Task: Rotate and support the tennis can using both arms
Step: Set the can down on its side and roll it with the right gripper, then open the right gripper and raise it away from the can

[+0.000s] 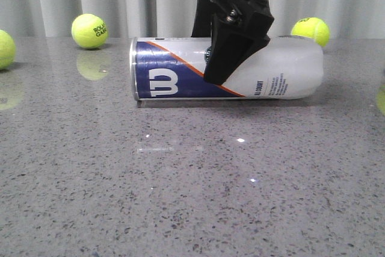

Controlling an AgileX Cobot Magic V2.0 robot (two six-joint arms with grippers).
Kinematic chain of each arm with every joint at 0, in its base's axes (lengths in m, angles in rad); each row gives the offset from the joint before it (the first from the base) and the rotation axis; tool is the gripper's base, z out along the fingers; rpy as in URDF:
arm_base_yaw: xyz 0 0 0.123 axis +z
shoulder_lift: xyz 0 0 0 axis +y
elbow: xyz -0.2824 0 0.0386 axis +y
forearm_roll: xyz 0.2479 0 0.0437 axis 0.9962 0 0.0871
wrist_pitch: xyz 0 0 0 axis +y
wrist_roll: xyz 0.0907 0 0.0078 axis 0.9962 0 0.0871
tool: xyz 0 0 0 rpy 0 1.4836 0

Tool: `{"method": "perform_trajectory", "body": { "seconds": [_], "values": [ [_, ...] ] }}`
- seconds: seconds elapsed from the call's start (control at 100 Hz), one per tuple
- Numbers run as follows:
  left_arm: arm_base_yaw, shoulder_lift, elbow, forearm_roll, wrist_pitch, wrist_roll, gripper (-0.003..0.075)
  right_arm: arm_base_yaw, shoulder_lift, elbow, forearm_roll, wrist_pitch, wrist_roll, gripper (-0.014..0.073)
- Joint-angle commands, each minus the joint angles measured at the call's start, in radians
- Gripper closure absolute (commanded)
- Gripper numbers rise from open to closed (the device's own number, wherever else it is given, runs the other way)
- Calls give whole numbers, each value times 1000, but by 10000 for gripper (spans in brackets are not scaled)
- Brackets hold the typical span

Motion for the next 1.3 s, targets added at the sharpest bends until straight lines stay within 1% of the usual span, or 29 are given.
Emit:
{"method": "perform_trajectory", "body": {
  "seconds": [0.0,0.39,0.55,0.82,1.08,1.29],
  "values": [
    [2,-40,47,0,-75,-11,741,-1,-60,-29,28,-9,-11,-72],
    [2,-40,47,0,-75,-11,741,-1,-60,-42,28,11,-11,-72],
    [2,-40,47,0,-75,-11,741,-1,-60,-72,28,18,28,-72],
    [2,-40,47,0,-75,-11,741,-2,-65,-83,28,49,42,-72],
    [2,-40,47,0,-75,-11,741,-2,-115,-84,28,47,185,-72],
    [2,-40,47,0,-75,-11,741,-2,-194,-84,27,28,387,-72]
  ]
}}
